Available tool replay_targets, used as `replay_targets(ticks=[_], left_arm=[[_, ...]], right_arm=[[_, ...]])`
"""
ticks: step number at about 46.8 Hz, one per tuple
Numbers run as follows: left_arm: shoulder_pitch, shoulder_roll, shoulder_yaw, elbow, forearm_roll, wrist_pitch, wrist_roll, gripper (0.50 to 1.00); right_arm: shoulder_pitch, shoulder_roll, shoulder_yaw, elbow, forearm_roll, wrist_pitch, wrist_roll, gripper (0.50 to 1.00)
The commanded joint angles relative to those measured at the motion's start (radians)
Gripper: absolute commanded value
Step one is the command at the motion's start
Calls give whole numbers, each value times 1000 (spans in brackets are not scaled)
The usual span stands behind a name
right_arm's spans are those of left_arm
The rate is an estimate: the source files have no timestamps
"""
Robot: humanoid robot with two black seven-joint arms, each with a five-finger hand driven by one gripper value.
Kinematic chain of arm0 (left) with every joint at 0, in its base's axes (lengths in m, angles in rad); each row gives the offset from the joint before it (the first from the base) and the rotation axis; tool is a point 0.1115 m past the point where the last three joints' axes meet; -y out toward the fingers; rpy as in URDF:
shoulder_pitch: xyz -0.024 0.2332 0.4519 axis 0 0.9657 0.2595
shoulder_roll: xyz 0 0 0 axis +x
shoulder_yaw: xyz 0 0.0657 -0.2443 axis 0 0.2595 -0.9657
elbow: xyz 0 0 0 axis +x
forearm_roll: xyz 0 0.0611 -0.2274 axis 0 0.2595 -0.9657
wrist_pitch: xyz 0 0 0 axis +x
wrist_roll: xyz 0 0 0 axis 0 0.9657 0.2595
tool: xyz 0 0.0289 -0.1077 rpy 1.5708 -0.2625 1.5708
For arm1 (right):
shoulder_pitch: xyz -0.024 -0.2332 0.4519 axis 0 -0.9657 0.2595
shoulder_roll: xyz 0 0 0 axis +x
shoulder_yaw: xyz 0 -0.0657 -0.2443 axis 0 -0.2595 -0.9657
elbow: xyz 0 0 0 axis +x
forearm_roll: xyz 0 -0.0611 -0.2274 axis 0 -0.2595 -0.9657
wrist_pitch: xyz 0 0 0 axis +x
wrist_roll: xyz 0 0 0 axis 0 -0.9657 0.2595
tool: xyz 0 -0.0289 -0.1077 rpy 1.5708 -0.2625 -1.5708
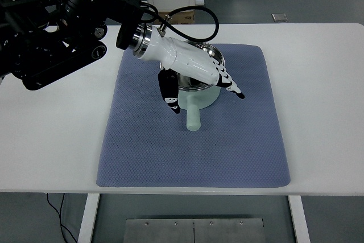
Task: Rotate green pot handle
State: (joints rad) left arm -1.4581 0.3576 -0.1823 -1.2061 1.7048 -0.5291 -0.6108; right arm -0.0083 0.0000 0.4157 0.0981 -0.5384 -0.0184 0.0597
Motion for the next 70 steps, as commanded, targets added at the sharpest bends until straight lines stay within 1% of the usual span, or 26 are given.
replay_targets(ticks=[1,6,11,12,14,21,26,40,49,61,70], left_arm=[[-1,-5,18,-16,35,3,0,1000],[1,-14,27,-33,91,4,0,1000],[4,-25,35,-33,131,24,0,1000],[5,-25,50,-33,157,44,0,1000],[5,-26,69,-33,173,60,0,1000],[7,-28,124,-30,191,98,0,1000],[7,-48,142,-30,191,98,0,1000],[8,-51,187,-27,205,97,0,1000],[18,-69,210,-24,205,98,0,1000],[38,-85,213,-20,207,98,0,1000],[45,-83,215,-18,207,98,0,1000]], right_arm=[[-1,0,0,-1,0,0,0,1000],[1,0,0,2,0,0,0,1000],[1,0,0,2,0,0,0,1000],[-1,0,0,-1,0,0,0,1000],[-1,0,0,2,0,0,0,1000],[1,0,0,-1,0,0,0,1000],[1,0,0,-1,0,0,0,1000],[-1,0,0,2,0,0,0,1000],[-1,0,0,2,0,0,0,1000],[1,0,0,-1,0,0,0,1000],[1,0,0,-1,0,0,0,1000]])
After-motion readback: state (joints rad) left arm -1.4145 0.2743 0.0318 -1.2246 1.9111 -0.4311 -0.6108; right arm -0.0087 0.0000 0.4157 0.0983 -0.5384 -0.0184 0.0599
